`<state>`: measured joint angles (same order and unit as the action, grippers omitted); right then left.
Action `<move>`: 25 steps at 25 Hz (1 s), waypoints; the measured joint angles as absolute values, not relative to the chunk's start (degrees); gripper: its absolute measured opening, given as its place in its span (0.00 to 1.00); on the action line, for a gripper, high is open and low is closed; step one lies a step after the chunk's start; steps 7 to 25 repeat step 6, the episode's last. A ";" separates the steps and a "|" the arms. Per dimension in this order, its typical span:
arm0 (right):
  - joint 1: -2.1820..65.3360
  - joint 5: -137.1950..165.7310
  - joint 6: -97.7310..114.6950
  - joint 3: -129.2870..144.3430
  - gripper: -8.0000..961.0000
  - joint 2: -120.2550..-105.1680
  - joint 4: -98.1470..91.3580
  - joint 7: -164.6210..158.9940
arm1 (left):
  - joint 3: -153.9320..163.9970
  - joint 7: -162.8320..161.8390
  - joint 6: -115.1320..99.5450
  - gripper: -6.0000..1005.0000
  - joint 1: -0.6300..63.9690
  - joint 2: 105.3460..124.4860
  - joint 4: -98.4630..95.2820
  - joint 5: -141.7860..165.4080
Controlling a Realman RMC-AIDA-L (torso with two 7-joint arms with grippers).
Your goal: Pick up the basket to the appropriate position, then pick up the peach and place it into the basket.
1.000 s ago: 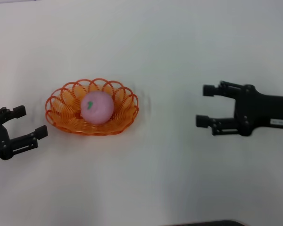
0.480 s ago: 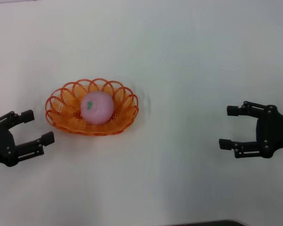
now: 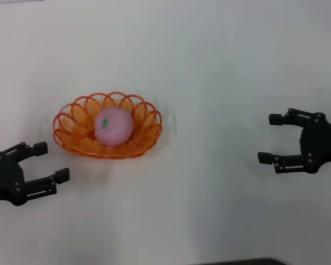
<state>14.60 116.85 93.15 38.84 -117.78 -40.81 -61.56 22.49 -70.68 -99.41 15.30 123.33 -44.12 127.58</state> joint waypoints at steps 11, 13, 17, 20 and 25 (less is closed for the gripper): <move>16.11 118.16 92.34 38.67 1.00 -117.94 -40.77 -61.58 | 22.26 -70.56 -99.00 0.88 15.07 123.42 -44.11 127.37; 16.11 118.16 92.34 38.67 1.00 -117.94 -40.77 -61.58 | 22.26 -70.56 -99.00 0.88 15.07 123.42 -44.11 127.37; 16.11 118.16 92.34 38.67 1.00 -117.94 -40.77 -61.58 | 22.26 -70.56 -99.00 0.88 15.07 123.42 -44.11 127.37; 16.11 118.16 92.34 38.67 1.00 -117.94 -40.77 -61.58 | 22.26 -70.56 -99.00 0.88 15.07 123.42 -44.11 127.37; 16.11 118.16 92.34 38.67 1.00 -117.94 -40.77 -61.58 | 22.26 -70.56 -99.00 0.88 15.07 123.42 -44.11 127.37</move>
